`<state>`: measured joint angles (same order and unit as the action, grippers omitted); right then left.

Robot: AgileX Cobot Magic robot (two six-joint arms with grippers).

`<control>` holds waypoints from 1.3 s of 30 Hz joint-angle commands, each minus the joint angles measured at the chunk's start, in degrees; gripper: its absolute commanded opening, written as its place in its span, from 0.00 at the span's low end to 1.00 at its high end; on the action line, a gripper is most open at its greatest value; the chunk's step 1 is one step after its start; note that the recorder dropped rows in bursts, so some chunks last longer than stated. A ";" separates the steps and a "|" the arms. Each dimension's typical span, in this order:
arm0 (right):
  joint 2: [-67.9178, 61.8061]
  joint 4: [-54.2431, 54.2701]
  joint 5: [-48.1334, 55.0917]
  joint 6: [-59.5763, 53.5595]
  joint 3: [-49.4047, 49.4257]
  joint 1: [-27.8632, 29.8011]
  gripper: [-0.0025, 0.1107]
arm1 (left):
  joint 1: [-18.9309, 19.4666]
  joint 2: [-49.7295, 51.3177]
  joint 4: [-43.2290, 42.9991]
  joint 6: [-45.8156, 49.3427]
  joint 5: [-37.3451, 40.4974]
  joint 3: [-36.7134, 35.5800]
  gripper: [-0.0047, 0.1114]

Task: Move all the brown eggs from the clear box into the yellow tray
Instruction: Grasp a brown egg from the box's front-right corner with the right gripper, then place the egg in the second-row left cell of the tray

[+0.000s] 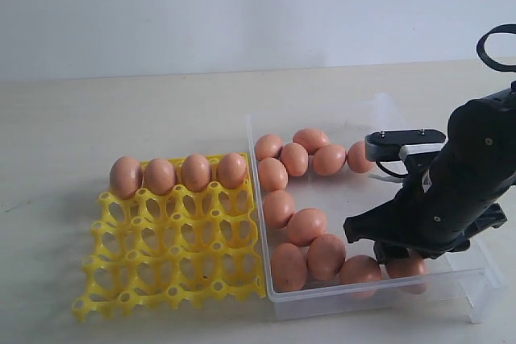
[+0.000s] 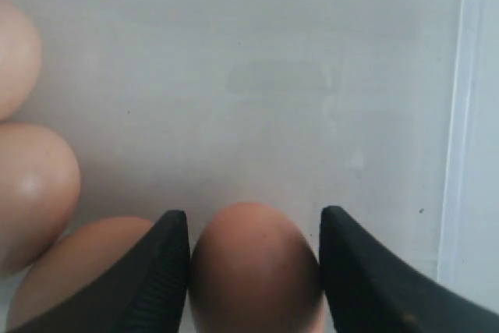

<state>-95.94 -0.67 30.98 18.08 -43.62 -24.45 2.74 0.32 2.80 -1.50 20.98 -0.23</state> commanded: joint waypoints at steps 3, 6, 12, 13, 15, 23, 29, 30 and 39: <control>0.28 -1.00 1.35 -2.47 0.29 0.24 0.02 | -0.32 -0.32 0.32 -0.26 -0.57 0.23 0.04; 2.92 -1.72 -3.81 -2.47 0.29 0.24 0.02 | -0.32 -0.32 0.32 -0.26 -0.57 0.23 0.04; 5.91 -2.85 -18.38 -2.47 0.29 0.24 0.02 | -0.32 -0.32 0.32 -0.26 -0.57 0.23 0.04; 5.91 -2.85 -21.50 -2.36 0.29 0.24 0.02 | -0.32 -0.32 0.32 -0.26 -0.57 0.23 0.04; 5.91 -2.85 -26.14 -2.36 0.29 0.24 0.02 | -0.32 -0.32 0.32 -0.26 -0.57 0.23 0.04; 5.67 -13.05 -46.97 4.88 0.29 -0.26 0.02 | -0.32 -0.32 0.32 -0.26 -0.57 0.23 0.04; 0.85 -26.67 -60.43 20.85 -0.76 -3.71 0.02 | -0.32 -0.32 0.32 -0.26 -0.57 0.23 0.04; -0.58 -27.55 -60.43 21.03 -1.92 -4.73 0.02 | -0.32 -0.32 0.32 -0.26 -0.57 0.23 0.04; -13.32 -33.99 -60.68 26.77 -13.97 -13.64 0.02 | -0.32 -0.32 0.32 -0.26 -0.57 0.23 0.04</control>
<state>-106.27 -32.44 -28.09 42.72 -53.24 -35.78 2.74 0.32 2.80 -1.50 20.98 -0.23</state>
